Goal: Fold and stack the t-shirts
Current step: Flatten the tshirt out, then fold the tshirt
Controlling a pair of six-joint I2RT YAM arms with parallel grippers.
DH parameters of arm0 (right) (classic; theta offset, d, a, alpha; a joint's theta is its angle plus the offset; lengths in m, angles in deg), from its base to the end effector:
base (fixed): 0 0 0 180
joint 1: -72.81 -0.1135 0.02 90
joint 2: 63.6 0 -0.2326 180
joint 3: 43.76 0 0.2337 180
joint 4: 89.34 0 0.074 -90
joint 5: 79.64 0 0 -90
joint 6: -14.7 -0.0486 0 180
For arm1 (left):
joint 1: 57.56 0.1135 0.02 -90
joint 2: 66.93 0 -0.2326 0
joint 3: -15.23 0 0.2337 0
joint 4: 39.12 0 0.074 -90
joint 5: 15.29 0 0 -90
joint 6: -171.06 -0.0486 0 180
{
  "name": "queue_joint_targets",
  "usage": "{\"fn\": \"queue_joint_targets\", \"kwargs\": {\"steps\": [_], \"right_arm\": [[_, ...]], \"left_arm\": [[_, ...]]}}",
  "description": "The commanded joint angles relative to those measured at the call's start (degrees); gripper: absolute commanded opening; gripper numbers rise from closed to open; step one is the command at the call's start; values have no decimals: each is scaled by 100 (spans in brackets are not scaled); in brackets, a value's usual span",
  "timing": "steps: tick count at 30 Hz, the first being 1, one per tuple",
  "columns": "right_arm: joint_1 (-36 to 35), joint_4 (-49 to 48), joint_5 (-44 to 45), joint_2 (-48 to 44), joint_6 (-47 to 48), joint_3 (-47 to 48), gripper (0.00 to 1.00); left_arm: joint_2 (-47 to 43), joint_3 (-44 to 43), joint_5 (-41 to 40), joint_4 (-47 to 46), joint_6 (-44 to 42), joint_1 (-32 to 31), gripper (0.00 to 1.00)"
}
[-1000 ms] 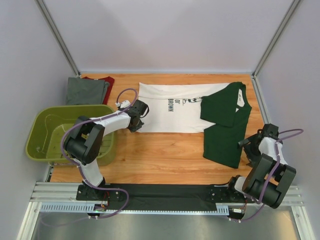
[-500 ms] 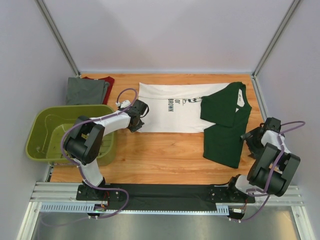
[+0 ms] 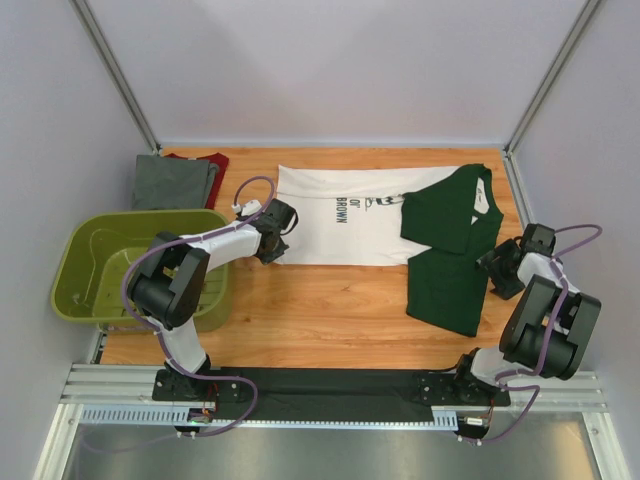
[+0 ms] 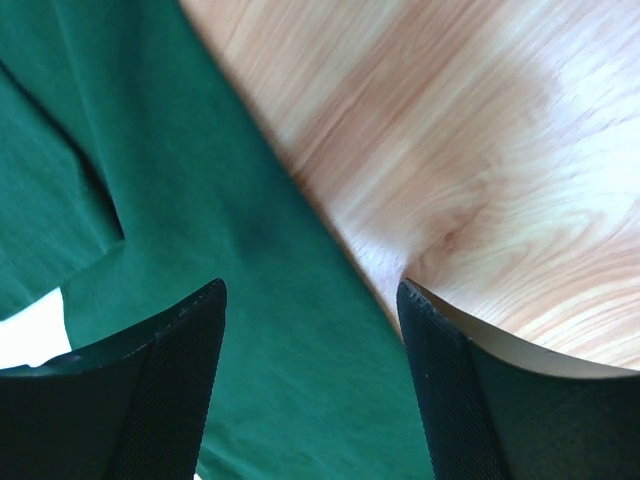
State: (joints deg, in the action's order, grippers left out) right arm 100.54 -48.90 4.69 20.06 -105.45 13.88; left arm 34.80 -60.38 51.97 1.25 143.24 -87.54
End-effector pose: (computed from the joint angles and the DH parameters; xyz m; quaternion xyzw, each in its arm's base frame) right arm 0.2264 -0.1136 0.1300 0.4643 0.8606 0.0527 0.2027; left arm 0.2905 -0.1459 0.1294 -0.3048 0.9110 -0.0100 0.2776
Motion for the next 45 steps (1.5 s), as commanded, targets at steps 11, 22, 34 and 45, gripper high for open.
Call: {"fn": "queue_joint_targets", "kwargs": {"steps": [11, 22, 34, 45], "right_arm": [[-83, -86, 6, 80, 106, -295, 58], [-92, -596, -443, 133, 53, -427, 17], [-92, -175, -259, -709, 27, 197, 0], [-92, -69, -224, -623, -342, 1269, 0]], "left_arm": [[-83, -9, -28, 131, -135, 9, 0], [-329, -53, 121, 236, -152, 9, 0], [-777, -123, -19, 613, -206, 9, 0], [-1103, -888, -758, 1687, 242, 9, 0]]}}
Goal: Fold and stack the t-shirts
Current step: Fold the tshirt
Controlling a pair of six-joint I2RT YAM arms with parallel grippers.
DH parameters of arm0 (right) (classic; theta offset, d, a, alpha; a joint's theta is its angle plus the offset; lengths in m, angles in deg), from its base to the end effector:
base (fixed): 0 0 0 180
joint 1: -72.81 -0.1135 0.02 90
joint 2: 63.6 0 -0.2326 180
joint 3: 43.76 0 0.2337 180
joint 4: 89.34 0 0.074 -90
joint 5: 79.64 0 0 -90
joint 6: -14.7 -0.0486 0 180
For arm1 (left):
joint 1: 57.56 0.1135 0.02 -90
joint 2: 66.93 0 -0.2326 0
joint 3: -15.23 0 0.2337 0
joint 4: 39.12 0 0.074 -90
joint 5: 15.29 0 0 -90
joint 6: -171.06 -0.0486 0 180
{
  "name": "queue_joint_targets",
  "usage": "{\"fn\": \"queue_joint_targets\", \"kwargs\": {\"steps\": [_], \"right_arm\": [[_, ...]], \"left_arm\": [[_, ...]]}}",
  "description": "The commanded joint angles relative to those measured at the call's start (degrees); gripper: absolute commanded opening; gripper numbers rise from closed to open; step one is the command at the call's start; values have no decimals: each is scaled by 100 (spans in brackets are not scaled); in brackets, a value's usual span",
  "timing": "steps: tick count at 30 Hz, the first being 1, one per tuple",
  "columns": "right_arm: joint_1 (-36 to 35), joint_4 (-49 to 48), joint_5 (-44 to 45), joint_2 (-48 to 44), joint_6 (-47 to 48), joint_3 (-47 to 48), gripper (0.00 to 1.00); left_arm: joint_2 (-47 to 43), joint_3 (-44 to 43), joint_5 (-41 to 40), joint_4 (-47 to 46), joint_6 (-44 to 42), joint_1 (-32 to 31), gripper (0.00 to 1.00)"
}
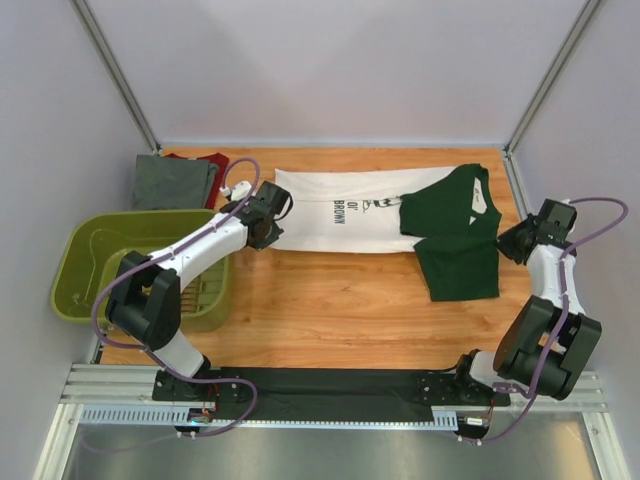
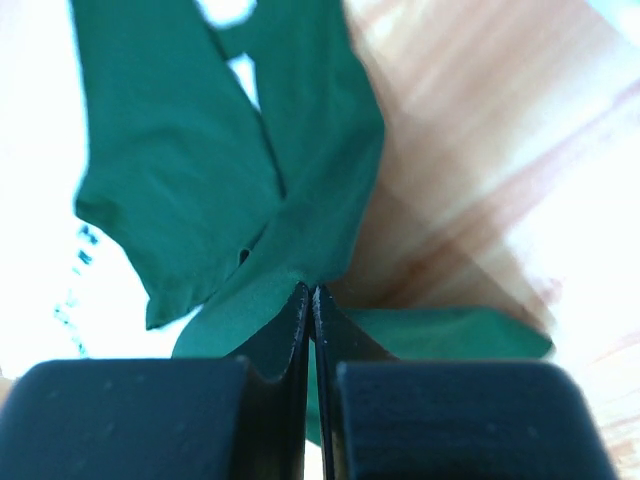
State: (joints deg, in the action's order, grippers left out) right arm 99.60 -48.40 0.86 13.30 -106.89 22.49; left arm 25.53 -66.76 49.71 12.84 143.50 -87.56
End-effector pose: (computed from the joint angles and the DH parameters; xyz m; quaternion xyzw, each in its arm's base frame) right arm 0.2471 -0.1158 0.2013 0.4352 0.8349 0.0919 0.3243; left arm 0.2826 -0.1394 0.1988 -0.3144 0.8960 -0.0225 0.3127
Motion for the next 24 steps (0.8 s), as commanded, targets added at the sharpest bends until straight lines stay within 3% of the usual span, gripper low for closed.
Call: {"fn": "queue_joint_targets", "kwargs": {"steps": [1, 15, 24], "right_arm": [[2, -119, 167, 192, -207, 513, 0], [2, 233, 116, 1879, -242, 2332, 0], [-252, 487, -263, 3118, -57, 3835, 0]], "left_arm": [[-150, -276, -550, 537, 321, 29, 0], [1185, -1892, -594, 1248, 463, 213, 0], [2416, -3896, -735, 2610, 507, 354, 0]]}}
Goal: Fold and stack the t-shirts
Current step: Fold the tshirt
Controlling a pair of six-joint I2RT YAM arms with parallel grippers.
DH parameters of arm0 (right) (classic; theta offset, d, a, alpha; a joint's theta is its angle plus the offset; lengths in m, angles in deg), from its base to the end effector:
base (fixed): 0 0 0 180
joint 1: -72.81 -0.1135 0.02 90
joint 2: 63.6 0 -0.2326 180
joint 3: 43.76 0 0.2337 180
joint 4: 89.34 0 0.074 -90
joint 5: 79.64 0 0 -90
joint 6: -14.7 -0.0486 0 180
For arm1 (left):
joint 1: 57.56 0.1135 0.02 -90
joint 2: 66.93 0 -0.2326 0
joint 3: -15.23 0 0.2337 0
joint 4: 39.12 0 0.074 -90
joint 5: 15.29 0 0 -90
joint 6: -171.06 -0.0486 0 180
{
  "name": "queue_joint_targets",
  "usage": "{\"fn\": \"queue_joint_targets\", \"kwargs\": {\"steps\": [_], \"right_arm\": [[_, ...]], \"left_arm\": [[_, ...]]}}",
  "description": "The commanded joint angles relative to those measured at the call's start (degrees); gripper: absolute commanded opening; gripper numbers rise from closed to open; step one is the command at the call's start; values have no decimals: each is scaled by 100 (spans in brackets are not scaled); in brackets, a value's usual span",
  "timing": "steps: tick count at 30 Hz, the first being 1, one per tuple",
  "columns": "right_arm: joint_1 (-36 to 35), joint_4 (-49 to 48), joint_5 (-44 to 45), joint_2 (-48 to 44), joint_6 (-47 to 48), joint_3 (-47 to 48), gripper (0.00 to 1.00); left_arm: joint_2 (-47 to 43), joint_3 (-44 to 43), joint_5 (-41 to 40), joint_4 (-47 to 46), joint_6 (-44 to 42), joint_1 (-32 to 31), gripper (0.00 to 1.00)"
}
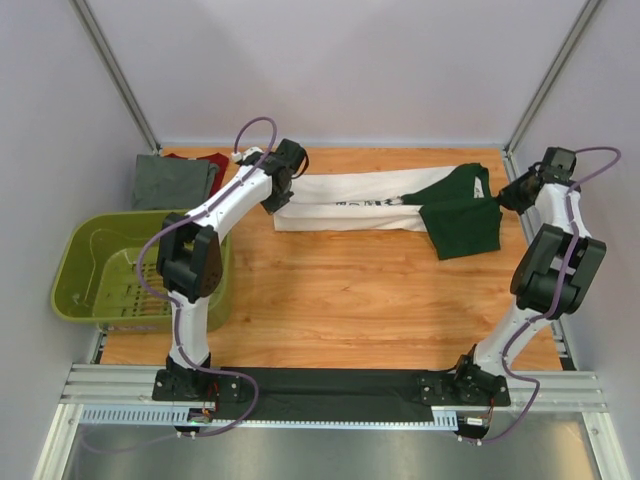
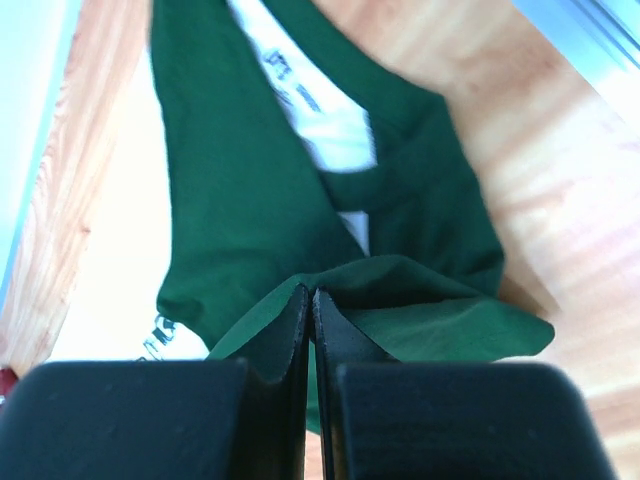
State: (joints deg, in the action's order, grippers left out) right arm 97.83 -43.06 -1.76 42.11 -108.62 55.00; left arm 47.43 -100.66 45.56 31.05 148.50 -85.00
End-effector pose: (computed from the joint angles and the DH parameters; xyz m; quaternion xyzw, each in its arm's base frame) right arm 0.3556 -0.1547 0.2118 0.4309 0.8402 0.1226 0.3056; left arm 0.3588 -0.1596 0.2232 -0.3691 0.8777 0.0351 0.3035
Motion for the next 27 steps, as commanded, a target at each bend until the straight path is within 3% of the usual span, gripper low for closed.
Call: {"fn": "queue_joint_targets", "kwargs": {"steps": [1, 8, 27], "right_arm": [[-102, -2, -18, 335, 98, 717, 0], [-225, 726, 96, 1556, 106, 2157, 0], [-419, 1070, 333, 2542, 265, 3284, 0]], "left_arm": [[296, -629, -294, 852, 15, 107, 0], [937, -1386, -258, 1352, 120, 151, 0], [1808, -2115, -592, 799, -521, 266, 0]]}}
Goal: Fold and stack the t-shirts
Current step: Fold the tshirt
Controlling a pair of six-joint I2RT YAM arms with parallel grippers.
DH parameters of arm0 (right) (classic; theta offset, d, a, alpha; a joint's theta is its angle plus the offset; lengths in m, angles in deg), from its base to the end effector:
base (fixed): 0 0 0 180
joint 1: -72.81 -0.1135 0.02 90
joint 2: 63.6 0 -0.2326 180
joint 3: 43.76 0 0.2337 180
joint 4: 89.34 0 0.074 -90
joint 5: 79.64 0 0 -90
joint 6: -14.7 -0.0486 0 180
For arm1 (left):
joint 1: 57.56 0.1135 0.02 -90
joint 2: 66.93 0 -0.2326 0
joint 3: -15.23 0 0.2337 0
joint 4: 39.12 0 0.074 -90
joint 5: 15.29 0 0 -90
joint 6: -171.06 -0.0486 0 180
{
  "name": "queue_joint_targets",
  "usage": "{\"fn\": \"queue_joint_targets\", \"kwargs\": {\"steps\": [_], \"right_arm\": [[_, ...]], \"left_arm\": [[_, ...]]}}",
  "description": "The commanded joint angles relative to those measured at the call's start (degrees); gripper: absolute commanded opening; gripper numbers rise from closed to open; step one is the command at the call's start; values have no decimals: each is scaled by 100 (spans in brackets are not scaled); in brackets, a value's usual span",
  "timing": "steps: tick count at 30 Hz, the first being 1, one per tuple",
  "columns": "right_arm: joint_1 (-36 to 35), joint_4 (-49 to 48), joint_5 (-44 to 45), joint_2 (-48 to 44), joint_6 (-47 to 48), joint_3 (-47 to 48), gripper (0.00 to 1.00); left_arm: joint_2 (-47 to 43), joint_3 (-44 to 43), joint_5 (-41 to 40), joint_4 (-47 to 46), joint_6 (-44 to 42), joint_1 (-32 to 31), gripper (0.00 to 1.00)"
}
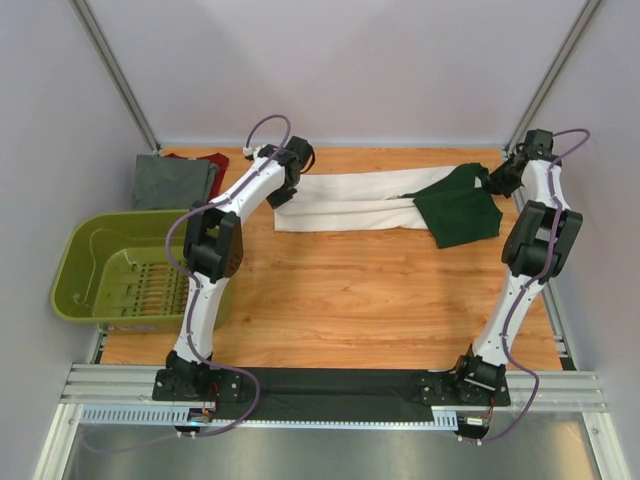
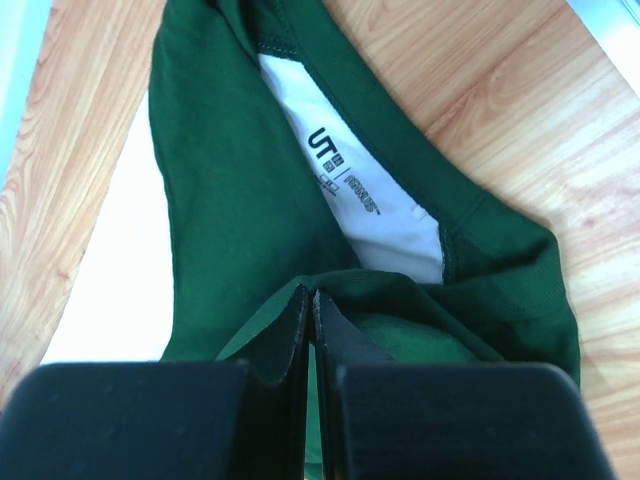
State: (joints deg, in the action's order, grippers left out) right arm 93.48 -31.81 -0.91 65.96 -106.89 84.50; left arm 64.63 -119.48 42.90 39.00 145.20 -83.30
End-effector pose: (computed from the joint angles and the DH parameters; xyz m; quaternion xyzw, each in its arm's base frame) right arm 0.4382 -0.1552 0.1834 0.3985 0.8722 0.1196 0.2572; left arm 0.4053 -0.1669 0.1890 -0.3474 0.8886 0.1035 0.2809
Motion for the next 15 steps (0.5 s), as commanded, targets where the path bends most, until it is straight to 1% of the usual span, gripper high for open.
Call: {"fn": "queue_joint_targets", "kwargs": {"steps": [1, 6, 15], "right_arm": [[16, -47, 213, 192, 92, 377, 0], [-36, 6, 222, 447, 153, 632, 0], [-54, -55, 248, 597, 224, 720, 0]], "left_arm": [[123, -260, -326, 4, -174, 95, 0], [211, -295, -308, -110, -209, 121, 0], [431, -515, -352, -444, -428, 130, 0]]}}
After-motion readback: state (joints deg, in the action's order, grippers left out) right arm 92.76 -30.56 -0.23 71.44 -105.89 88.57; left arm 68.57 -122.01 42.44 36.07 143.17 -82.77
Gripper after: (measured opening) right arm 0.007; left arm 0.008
